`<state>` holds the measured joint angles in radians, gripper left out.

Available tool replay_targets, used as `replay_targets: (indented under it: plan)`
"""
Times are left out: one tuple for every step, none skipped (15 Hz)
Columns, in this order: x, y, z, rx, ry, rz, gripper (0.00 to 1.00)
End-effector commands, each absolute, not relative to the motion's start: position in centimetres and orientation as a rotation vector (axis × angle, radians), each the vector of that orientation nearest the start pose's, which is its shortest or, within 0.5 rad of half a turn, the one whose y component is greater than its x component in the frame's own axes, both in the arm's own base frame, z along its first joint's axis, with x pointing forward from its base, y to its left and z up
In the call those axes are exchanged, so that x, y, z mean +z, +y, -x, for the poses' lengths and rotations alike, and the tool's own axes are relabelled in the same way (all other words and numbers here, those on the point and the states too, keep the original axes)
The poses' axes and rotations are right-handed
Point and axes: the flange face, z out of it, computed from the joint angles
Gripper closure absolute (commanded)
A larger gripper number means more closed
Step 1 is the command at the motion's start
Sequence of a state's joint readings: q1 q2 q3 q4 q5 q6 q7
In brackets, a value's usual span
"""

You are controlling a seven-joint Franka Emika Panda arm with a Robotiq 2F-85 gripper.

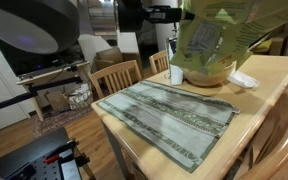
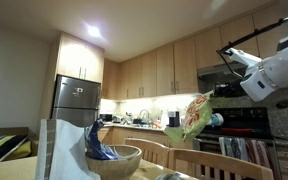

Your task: Pick the bag of popcorn and pour its contents on the cloth on the table

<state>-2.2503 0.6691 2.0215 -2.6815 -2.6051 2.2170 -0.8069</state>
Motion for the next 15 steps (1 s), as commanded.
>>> replay_targets:
  plan:
    - [35.9, -8.5, -40.9, -0.355, 1.676, -0.476, 1.0]
    - [35.9, -8.4, -40.6, -0.251, 1.722, -0.526, 1.0]
    - [35.6, -8.4, -41.1, -0.309, 1.692, -0.506, 1.0]
    - [35.5, -8.4, -41.0, -0.302, 1.7, -0.506, 0.99]
    - [35.4, -8.5, -41.0, -0.303, 1.701, -0.508, 0.99]
    - [35.4, -8.6, -41.0, -0.304, 1.702, -0.51, 0.99]
    - [35.3, -8.6, -41.0, -0.305, 1.702, -0.512, 1.0]
    - [35.5, -8.3, -41.0, -0.334, 1.685, -0.474, 1.0]
    - [36.3, -7.3, -41.2, -0.375, 1.662, -0.433, 1.0]
    - [36.8, -6.2, -41.2, -0.419, 1.639, -0.375, 1.0]
    - [37.0, -5.4, -41.0, -0.445, 1.633, -0.331, 1.0]
    - [37.1, -4.5, -40.9, -0.469, 1.63, -0.276, 1.0]
    - [37.0, -3.3, -40.5, -0.492, 1.621, -0.229, 1.0]
    - [37.0, -2.2, -40.1, -0.507, 1.623, -0.171, 1.0]
    - [36.8, -1.0, -39.6, -0.527, 1.618, -0.112, 1.0]
